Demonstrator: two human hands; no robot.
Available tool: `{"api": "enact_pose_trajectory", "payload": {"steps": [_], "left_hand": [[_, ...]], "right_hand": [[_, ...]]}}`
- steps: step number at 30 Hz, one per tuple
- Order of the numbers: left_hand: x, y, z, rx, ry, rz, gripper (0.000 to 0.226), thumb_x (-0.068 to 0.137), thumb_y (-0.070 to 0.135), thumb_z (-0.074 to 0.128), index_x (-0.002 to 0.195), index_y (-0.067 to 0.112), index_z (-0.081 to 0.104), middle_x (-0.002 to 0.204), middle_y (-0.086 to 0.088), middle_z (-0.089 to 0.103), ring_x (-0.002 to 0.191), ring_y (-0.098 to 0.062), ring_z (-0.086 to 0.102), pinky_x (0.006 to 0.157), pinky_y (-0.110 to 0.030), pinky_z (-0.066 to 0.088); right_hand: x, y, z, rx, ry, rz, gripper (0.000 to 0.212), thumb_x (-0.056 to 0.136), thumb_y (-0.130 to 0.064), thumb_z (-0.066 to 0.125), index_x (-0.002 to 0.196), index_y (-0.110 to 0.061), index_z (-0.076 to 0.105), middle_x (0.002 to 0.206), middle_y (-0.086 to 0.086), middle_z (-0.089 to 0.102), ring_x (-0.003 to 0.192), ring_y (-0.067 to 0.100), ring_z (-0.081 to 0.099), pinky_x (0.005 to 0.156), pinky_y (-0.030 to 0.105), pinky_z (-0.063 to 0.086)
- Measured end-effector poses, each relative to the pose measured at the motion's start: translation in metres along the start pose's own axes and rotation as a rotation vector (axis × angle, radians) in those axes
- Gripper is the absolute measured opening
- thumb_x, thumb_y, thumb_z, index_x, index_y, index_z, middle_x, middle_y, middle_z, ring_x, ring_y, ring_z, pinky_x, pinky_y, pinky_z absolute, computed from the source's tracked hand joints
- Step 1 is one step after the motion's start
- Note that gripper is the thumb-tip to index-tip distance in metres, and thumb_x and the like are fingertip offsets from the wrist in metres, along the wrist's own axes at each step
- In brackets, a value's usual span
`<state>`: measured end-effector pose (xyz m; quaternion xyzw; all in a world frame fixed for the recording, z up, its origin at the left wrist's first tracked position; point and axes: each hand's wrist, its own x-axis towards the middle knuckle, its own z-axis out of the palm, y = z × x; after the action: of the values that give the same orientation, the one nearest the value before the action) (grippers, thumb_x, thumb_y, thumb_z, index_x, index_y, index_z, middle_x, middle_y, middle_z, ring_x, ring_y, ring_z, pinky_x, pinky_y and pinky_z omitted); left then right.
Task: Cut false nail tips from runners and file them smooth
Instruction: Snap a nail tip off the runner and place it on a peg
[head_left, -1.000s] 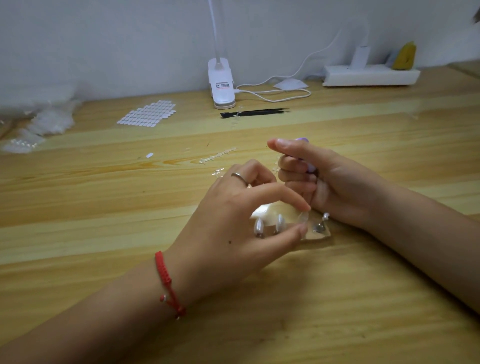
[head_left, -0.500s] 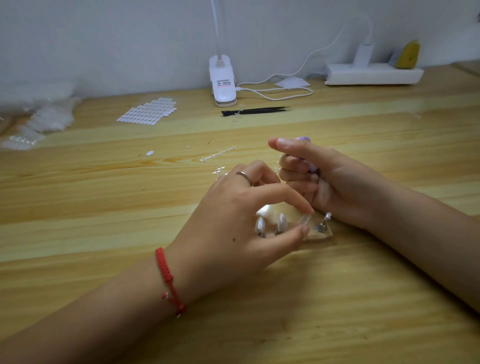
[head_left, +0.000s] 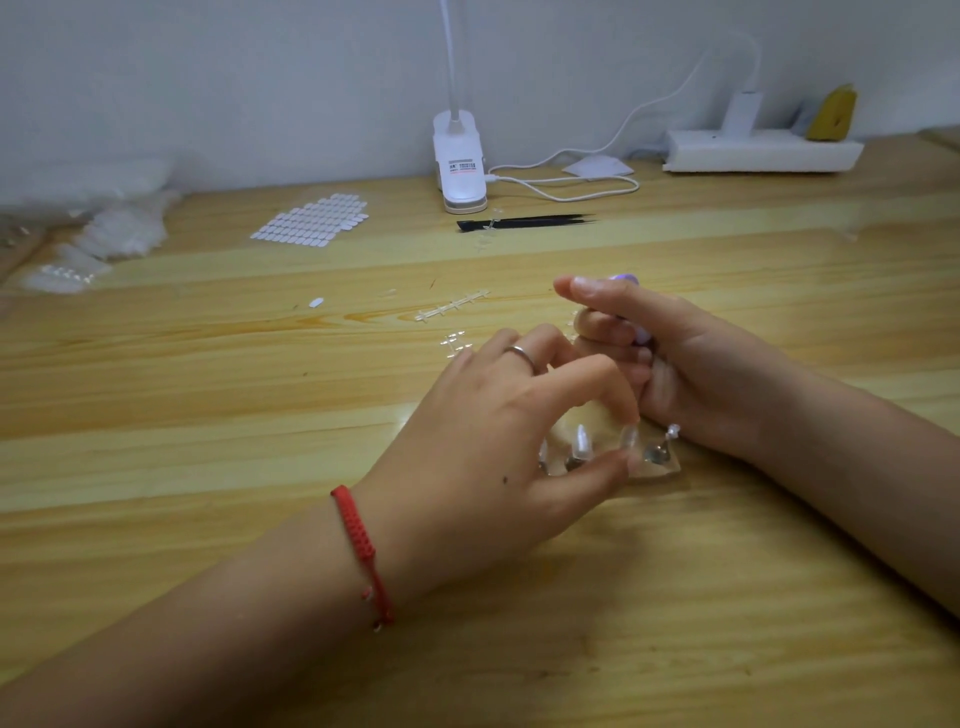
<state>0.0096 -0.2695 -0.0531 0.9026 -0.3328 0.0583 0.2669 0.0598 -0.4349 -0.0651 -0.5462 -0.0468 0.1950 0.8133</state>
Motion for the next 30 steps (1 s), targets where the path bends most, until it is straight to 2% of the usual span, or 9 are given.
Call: {"api": "enact_pose_trajectory", "payload": {"steps": [2,3,5,9,14,18,23,27,30], "left_hand": [[0.001,-0.006,-0.015,-0.095,-0.038,-0.041,0.042,0.073,0.057,0.067,0.111,0.045,0.054,0.105,0.018,0.05,0.107,-0.008,0.043,0.096,-0.022,0.035],[0.0,-0.012,-0.026,-0.162,-0.046,-0.074,0.051,0.068,0.058,0.071,0.114,0.048,0.05,0.107,0.021,0.051,0.108,-0.002,0.043,0.092,-0.013,0.034],[-0.002,-0.024,-0.046,-0.239,-0.076,-0.126,0.061,0.062,0.058,0.073,0.116,0.049,0.046,0.108,0.021,0.057,0.108,0.001,0.049,0.082,-0.008,0.037],[-0.019,-0.034,-0.046,-0.272,-0.143,-0.18,0.058,0.062,0.045,0.077,0.111,0.04,0.048,0.102,0.021,0.065,0.1,-0.003,0.056,0.076,-0.009,0.038],[-0.03,-0.036,-0.035,-0.323,-0.085,-0.158,0.053,0.067,0.034,0.083,0.109,0.034,0.051,0.092,0.019,0.068,0.092,-0.005,0.059,0.074,-0.007,0.038],[-0.032,-0.034,-0.029,-0.392,-0.015,-0.159,0.039,0.074,0.021,0.081,0.102,0.028,0.055,0.084,0.014,0.069,0.083,-0.009,0.06,0.073,-0.014,0.044],[-0.033,-0.031,-0.019,-0.292,0.006,-0.061,0.034,0.076,0.011,0.077,0.098,0.024,0.054,0.081,0.012,0.063,0.079,-0.011,0.059,0.068,-0.011,0.042],[-0.032,-0.036,-0.028,-0.361,-0.047,-0.058,0.039,0.073,0.021,0.069,0.107,0.026,0.051,0.093,0.011,0.062,0.09,-0.011,0.056,0.075,-0.014,0.041],[-0.021,-0.05,-0.042,-0.42,0.071,-0.148,0.035,0.071,0.028,0.062,0.106,0.028,0.057,0.095,0.012,0.063,0.09,-0.008,0.054,0.076,-0.017,0.04]], "right_hand": [[0.0,-0.001,0.002,0.006,-0.002,-0.017,0.005,0.076,-0.026,0.069,0.076,-0.021,0.071,0.058,-0.009,0.032,0.045,0.005,0.024,0.039,0.012,0.024],[0.0,-0.001,0.003,0.026,-0.006,-0.017,0.008,0.076,-0.025,0.068,0.069,-0.022,0.071,0.058,-0.009,0.031,0.046,0.004,0.023,0.038,0.012,0.023],[0.0,-0.001,0.004,0.074,-0.004,-0.001,0.002,0.076,-0.022,0.069,0.075,-0.021,0.068,0.06,-0.008,0.029,0.047,0.004,0.023,0.037,0.011,0.024],[0.0,-0.002,0.004,0.082,0.016,0.013,0.008,0.075,-0.021,0.069,0.082,-0.017,0.071,0.06,-0.007,0.029,0.048,0.005,0.024,0.036,0.012,0.025],[0.0,-0.001,0.003,0.087,0.005,0.015,0.011,0.074,-0.021,0.069,0.084,-0.017,0.066,0.059,-0.008,0.029,0.048,0.005,0.023,0.036,0.012,0.026],[-0.001,-0.002,0.003,0.082,0.008,0.012,0.005,0.074,-0.021,0.069,0.078,-0.018,0.071,0.059,-0.008,0.03,0.047,0.005,0.024,0.036,0.012,0.027],[-0.001,-0.001,0.003,0.07,0.008,0.019,0.012,0.075,-0.022,0.07,0.085,-0.018,0.066,0.059,-0.008,0.031,0.047,0.005,0.024,0.036,0.012,0.027],[-0.001,-0.002,0.002,0.082,0.018,0.022,0.026,0.074,-0.022,0.071,0.088,-0.022,0.049,0.058,-0.008,0.03,0.048,0.005,0.022,0.036,0.012,0.027],[-0.001,-0.003,0.002,0.154,0.036,0.019,0.031,0.072,-0.022,0.07,0.093,-0.021,0.047,0.061,-0.007,0.028,0.052,0.006,0.018,0.037,0.012,0.026]]}}
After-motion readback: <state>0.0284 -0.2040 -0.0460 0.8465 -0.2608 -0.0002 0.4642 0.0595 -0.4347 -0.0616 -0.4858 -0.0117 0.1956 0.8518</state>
